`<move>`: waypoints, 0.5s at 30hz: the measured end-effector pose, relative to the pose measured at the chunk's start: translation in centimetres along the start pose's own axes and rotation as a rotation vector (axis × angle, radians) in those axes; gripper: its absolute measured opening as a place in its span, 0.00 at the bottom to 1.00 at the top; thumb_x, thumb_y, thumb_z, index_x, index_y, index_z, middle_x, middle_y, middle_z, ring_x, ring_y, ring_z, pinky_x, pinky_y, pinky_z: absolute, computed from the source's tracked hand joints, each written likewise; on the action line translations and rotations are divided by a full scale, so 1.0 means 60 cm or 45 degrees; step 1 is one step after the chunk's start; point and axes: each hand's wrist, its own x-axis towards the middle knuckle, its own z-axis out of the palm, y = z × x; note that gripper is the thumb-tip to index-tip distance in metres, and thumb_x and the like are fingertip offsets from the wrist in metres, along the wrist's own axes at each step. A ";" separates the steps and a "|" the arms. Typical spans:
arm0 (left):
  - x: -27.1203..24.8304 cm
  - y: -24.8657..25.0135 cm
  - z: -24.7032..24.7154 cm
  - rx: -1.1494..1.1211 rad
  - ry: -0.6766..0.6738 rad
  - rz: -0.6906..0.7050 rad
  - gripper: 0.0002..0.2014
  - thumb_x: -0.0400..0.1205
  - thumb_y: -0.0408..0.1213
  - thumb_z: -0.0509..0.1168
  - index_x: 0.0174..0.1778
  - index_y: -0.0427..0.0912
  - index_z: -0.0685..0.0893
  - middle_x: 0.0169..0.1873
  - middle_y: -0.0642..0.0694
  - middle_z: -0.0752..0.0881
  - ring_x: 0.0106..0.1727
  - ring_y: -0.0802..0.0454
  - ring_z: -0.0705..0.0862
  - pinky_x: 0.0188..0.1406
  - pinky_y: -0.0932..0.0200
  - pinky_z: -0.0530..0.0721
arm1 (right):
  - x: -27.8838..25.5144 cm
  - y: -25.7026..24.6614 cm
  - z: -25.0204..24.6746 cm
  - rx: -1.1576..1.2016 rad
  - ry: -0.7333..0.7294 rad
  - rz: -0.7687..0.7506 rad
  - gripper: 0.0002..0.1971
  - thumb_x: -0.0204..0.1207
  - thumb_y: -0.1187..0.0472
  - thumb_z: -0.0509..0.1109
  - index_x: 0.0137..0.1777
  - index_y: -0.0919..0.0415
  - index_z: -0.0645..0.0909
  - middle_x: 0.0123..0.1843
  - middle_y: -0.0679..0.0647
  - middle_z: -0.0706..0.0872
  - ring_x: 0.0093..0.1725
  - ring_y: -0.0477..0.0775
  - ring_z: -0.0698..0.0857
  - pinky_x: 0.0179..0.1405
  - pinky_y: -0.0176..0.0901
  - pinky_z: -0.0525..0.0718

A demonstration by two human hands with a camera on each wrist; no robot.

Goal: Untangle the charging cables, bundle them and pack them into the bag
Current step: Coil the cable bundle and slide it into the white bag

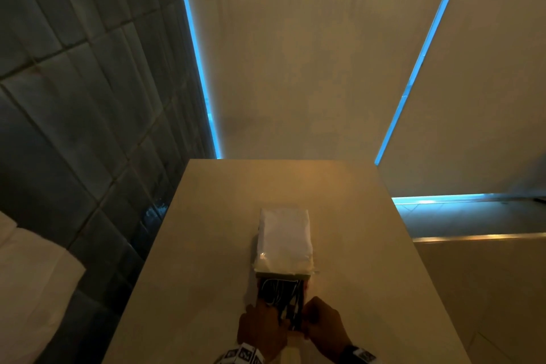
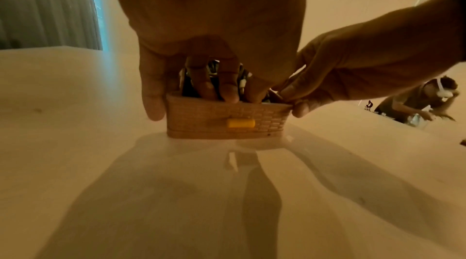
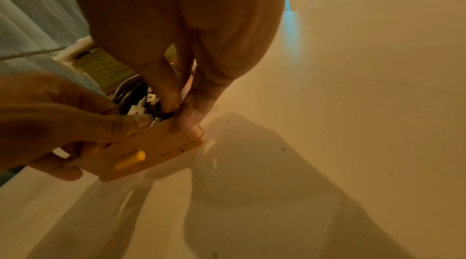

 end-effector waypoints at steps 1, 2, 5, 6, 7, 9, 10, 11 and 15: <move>0.002 -0.002 0.000 -0.006 -0.008 0.017 0.25 0.82 0.59 0.52 0.64 0.46 0.78 0.69 0.42 0.74 0.65 0.40 0.74 0.59 0.50 0.76 | 0.000 0.001 -0.001 0.008 -0.005 0.011 0.08 0.69 0.62 0.69 0.37 0.52 0.72 0.34 0.45 0.84 0.33 0.44 0.81 0.34 0.34 0.79; 0.003 -0.006 -0.001 -0.022 -0.013 0.042 0.24 0.82 0.60 0.53 0.64 0.46 0.78 0.69 0.43 0.74 0.65 0.40 0.74 0.59 0.51 0.76 | -0.001 -0.001 -0.002 0.027 -0.011 0.020 0.08 0.69 0.62 0.70 0.38 0.53 0.72 0.35 0.47 0.85 0.34 0.46 0.82 0.35 0.36 0.80; 0.006 -0.025 -0.002 -0.193 -0.042 0.112 0.23 0.81 0.60 0.56 0.67 0.53 0.78 0.70 0.47 0.73 0.65 0.42 0.76 0.61 0.52 0.78 | -0.002 -0.004 -0.001 0.132 0.007 0.009 0.09 0.73 0.59 0.72 0.42 0.55 0.73 0.38 0.52 0.86 0.34 0.48 0.84 0.31 0.37 0.83; 0.006 -0.033 -0.001 -0.260 -0.032 0.119 0.23 0.80 0.59 0.57 0.68 0.55 0.78 0.69 0.48 0.74 0.64 0.44 0.77 0.61 0.53 0.79 | 0.000 -0.005 0.000 0.165 0.024 0.010 0.09 0.75 0.57 0.72 0.42 0.55 0.73 0.39 0.52 0.86 0.33 0.48 0.85 0.29 0.36 0.82; 0.005 -0.041 0.002 -0.331 -0.012 0.100 0.22 0.80 0.59 0.59 0.68 0.54 0.78 0.67 0.48 0.74 0.62 0.46 0.79 0.60 0.54 0.79 | 0.002 -0.008 0.003 0.181 0.039 0.029 0.10 0.77 0.54 0.72 0.43 0.54 0.72 0.40 0.51 0.86 0.34 0.48 0.85 0.29 0.36 0.82; -0.003 -0.056 0.007 -0.480 0.081 0.030 0.20 0.79 0.57 0.63 0.61 0.49 0.78 0.59 0.47 0.74 0.55 0.49 0.81 0.54 0.54 0.81 | 0.006 -0.012 0.007 0.234 0.046 0.133 0.14 0.77 0.49 0.72 0.46 0.56 0.71 0.40 0.52 0.86 0.32 0.49 0.85 0.27 0.37 0.82; -0.007 -0.062 0.010 -0.562 0.153 -0.007 0.16 0.78 0.55 0.65 0.55 0.49 0.76 0.54 0.48 0.72 0.51 0.51 0.81 0.50 0.54 0.81 | 0.009 -0.014 0.010 0.283 0.039 0.206 0.16 0.76 0.48 0.72 0.48 0.58 0.71 0.41 0.53 0.86 0.31 0.50 0.85 0.26 0.38 0.83; -0.010 -0.066 0.013 -0.647 0.215 -0.052 0.15 0.76 0.54 0.68 0.48 0.51 0.72 0.51 0.49 0.71 0.47 0.52 0.80 0.47 0.54 0.82 | 0.012 -0.015 0.013 0.336 0.033 0.284 0.19 0.75 0.46 0.73 0.49 0.60 0.71 0.42 0.55 0.86 0.31 0.51 0.85 0.24 0.38 0.83; -0.005 -0.068 0.017 -0.883 0.203 -0.272 0.25 0.70 0.62 0.71 0.51 0.52 0.69 0.52 0.50 0.70 0.49 0.51 0.81 0.49 0.52 0.82 | 0.022 -0.023 0.016 0.525 0.038 0.550 0.25 0.70 0.39 0.74 0.46 0.62 0.75 0.45 0.58 0.85 0.37 0.55 0.87 0.32 0.45 0.89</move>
